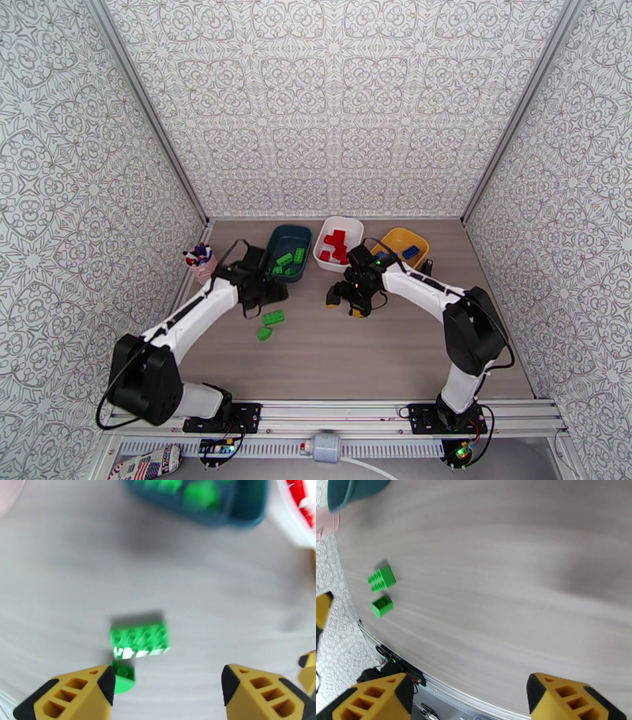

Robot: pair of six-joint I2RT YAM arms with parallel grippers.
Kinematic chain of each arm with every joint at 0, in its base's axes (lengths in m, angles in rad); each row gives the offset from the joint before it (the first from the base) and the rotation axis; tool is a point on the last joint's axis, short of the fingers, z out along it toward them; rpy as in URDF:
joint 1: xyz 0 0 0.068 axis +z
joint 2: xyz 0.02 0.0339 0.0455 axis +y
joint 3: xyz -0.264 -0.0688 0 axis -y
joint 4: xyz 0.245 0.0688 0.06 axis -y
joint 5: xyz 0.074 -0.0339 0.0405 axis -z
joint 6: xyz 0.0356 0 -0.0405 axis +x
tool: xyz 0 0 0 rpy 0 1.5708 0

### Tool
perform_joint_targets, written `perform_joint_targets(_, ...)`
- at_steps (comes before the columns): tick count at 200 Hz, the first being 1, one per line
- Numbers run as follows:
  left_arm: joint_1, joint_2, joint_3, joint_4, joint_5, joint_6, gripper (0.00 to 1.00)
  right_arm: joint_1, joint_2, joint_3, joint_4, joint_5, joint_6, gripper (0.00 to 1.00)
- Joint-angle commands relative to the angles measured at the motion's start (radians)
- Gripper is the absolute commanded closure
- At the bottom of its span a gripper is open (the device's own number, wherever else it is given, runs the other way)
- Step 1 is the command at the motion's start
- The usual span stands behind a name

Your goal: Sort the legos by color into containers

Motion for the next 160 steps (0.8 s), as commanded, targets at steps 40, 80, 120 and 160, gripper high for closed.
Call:
perform_joint_targets(40,-0.027,-0.019,-0.187,0.082,-0.011,-0.114,0.23,0.076,-0.102,-0.143,0.091,0.031,0.07,0.19)
perform_joint_targets(80,-0.025,0.038,-0.218,0.121,-0.001,-0.085,0.24,0.084,-0.15,-0.184,0.091,0.043,0.082,0.19)
perform_joint_targets(120,-0.025,0.087,-0.215,0.151,0.011,-0.055,0.3,0.084,-0.17,-0.193,0.079,0.044,0.074,0.19)
perform_joint_targets(160,-0.037,0.105,-0.215,0.16,0.011,-0.047,0.39,0.084,-0.171,-0.19,0.07,0.041,0.066,0.19)
